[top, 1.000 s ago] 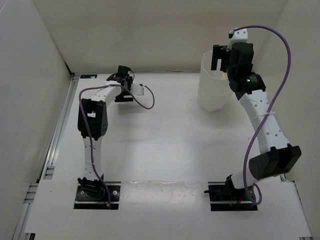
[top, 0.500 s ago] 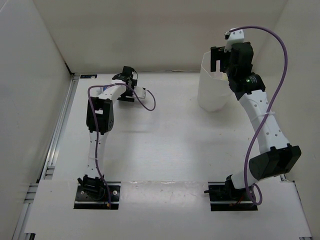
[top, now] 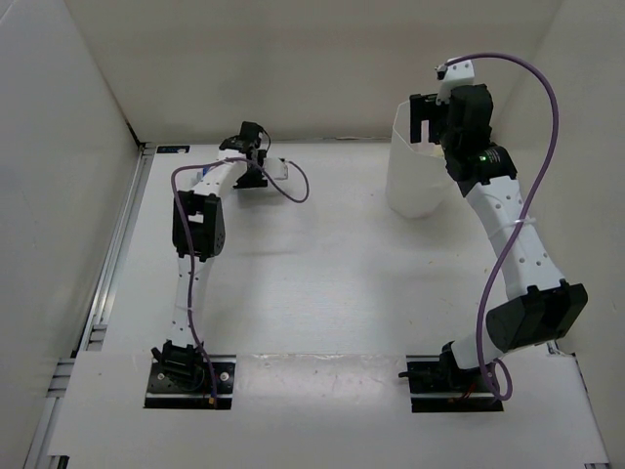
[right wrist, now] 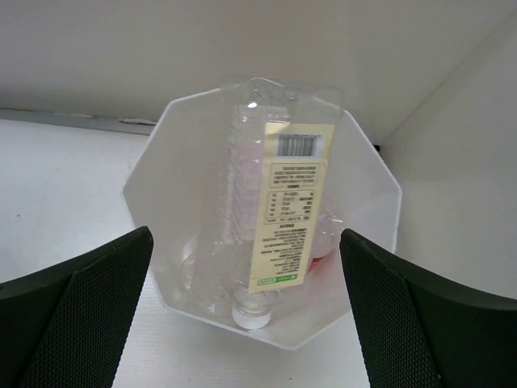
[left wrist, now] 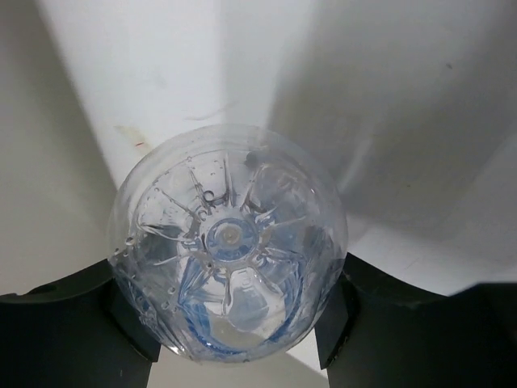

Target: Put the plastic bottles in the bin

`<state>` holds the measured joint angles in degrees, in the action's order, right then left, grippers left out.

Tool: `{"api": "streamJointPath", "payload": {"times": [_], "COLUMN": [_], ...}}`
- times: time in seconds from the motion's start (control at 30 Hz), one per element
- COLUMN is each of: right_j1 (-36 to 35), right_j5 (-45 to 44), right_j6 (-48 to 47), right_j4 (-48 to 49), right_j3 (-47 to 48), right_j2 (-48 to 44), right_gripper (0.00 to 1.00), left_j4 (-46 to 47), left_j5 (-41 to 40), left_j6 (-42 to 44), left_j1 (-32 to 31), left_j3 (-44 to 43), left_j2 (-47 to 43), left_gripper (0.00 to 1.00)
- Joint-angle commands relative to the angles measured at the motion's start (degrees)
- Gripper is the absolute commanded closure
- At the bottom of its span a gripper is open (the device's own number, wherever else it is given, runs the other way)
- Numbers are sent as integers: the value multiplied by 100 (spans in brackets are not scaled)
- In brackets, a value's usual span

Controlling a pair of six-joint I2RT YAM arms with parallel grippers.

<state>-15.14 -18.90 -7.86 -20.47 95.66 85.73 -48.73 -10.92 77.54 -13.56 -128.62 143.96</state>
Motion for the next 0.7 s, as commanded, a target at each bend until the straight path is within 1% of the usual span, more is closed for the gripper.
{"api": "streamJointPath", "payload": {"times": [0.0,0.03,0.07,0.13,0.17,0.23,0.27,0.3,0.33,0.37,0.4,0.43,0.47,0.5,0.53,0.57,0.6,0.63,0.67], "right_j1": [-16,-16,-16,-16,-16,-16,-16,-16,-68,-68,-68,-225,-305,-419,-681,-805,-1024,-1113,-1193], "right_j5": [585,867,1157,1676,2070,2363,2495,2635,2967,3153,3303,3418,3497,3550,3551,3551,3551,3551,3629], "right_j6": [188,188,188,188,240,363,460,669,767,873,1065,1163,1233,1286,1287,1287,1287,1287,1365], "right_j4": [44,43,-18,-19,-19,-19,51,130,357,525,709,920,1357,1553,1833,1949,2081,2474,2695], "right_j3": [-11,-99,-161,-397,-494,-662,-854,-969,-1109,-1424,-1592,-1768,-2083,-2199,-2279,-2332,-2332,-2384,-2437], "right_j2": [-320,-381,-504,-627,-750,-804,-960,-1032,-1198,-1295,-1392,-1567,-1647,-1700,-1753,-1753,-1753,-1753,-1753], "right_gripper": [0,0,0,0,0,0,0,0,0,0,0,0,0,0,0,0,0,0,0], "left_j4": [197,276,337,390,443,443,443,496,496,496,661,733,838,943,1084,1085,1085,1085,1137], "left_j5": [590,817,924,1274,1407,1670,1994,2180,2382,2914,3242,3610,4380,4710,4991,5490,5678,5880,6317], "left_j6": [-1300,-1537,-2079,-2688,-3379,-4033,-4332,-4944,-5263,-5580,-6227,-6546,-6854,-7405,-7611,-7752,-7971,-8060,-8122], "left_j1": [-41,-41,-41,-41,-41,-41,-41,-41,-41,-41,20,72,73,143,143,143,30,29,-49], "left_j3": [-533,-602,-603,-603,-603,-603,-603,-534,-533,-533,-533,-533,-533,-533,-698,-787,-857,-858,-858], "left_j2": [-990,-1158,-1342,-1887,-2072,-2608,-2784,-2960,-3275,-3417,-3540,-3733,-3805,-3857,-3858,-3858,-3858,-3806,-3805], "left_gripper": [90,90,90,90,90,90,90,90,90,90,90,90,90,90,90,90,90,90,90]}}
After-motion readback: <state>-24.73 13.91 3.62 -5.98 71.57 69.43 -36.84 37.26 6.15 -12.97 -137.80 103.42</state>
